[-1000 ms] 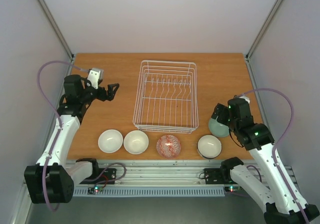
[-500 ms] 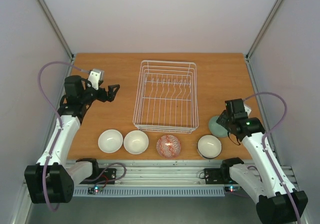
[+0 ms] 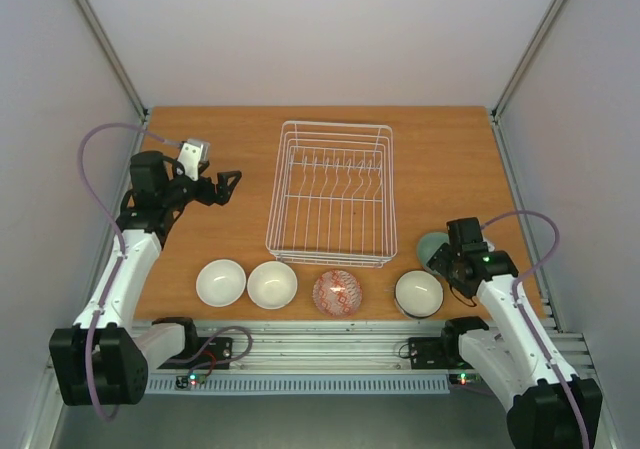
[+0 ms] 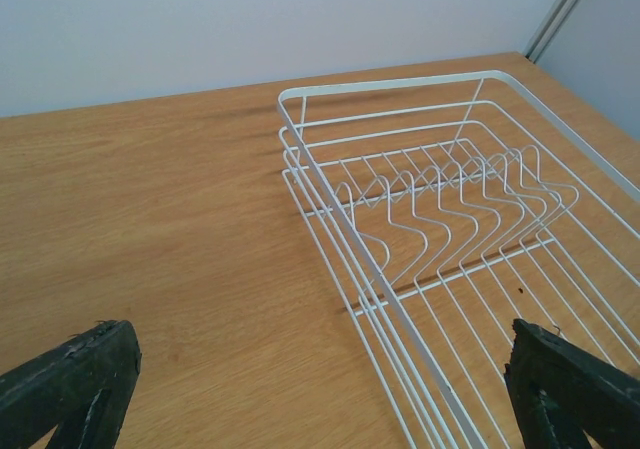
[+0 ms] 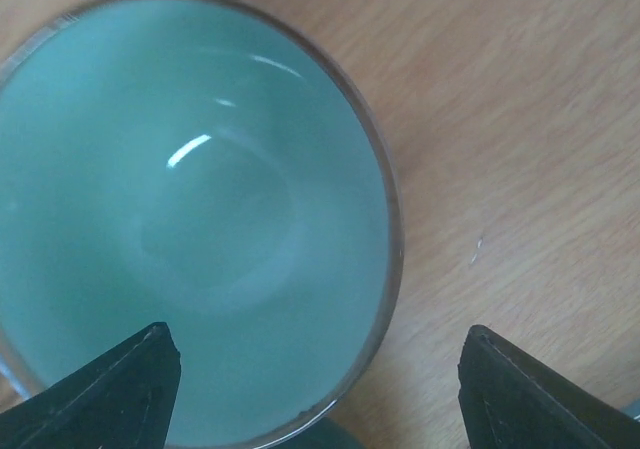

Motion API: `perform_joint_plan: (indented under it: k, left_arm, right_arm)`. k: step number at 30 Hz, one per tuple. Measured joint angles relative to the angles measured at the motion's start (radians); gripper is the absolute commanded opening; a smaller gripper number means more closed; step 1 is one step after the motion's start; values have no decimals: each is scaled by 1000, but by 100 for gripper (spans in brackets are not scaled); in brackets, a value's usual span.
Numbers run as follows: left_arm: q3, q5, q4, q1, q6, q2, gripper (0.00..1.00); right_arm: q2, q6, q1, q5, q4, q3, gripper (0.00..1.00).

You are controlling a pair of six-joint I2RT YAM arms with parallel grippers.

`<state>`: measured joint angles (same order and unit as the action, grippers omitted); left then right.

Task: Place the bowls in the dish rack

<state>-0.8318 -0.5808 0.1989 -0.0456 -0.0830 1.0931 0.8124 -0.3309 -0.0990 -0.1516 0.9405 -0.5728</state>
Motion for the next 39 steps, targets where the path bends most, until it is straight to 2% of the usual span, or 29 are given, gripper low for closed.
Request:
perform_joint_plan:
  k: [6,8,11,14,20,24,27,35,39]
  left_arm:
    - [0,-16,1,0,0,0,99]
    - [0,-19,1,0,0,0,99]
    - [0,-23,1,0,0,0,99]
    - [0,-26,1,0,0,0,99]
    - [0,-34,1,0,0,0,99]
    - [0,-39,1,0,0,0,99]
    - [0,-41,1,0,0,0,99]
    - [0,-51,2,0,0,0,99]
    - [0,-63,3,0,0,0,99]
  right_arm:
    - [6,-27,0,13,-38,68,69]
    - [16,-32,0,10,-50,72,64]
    - [26,-38,0,2,-70,72,54]
    - [33,-42,0,-6,-87,72,39]
    - [68,-55,0,-24,-106,71,29]
    - [85,-51,1,-40,-114,70,10]
    - [100,-54,5,-51,-145,55,2]
    - [117,-41,4,-60,-163,27,1]
    - [118,-22,4,-104,-118,-13,1]
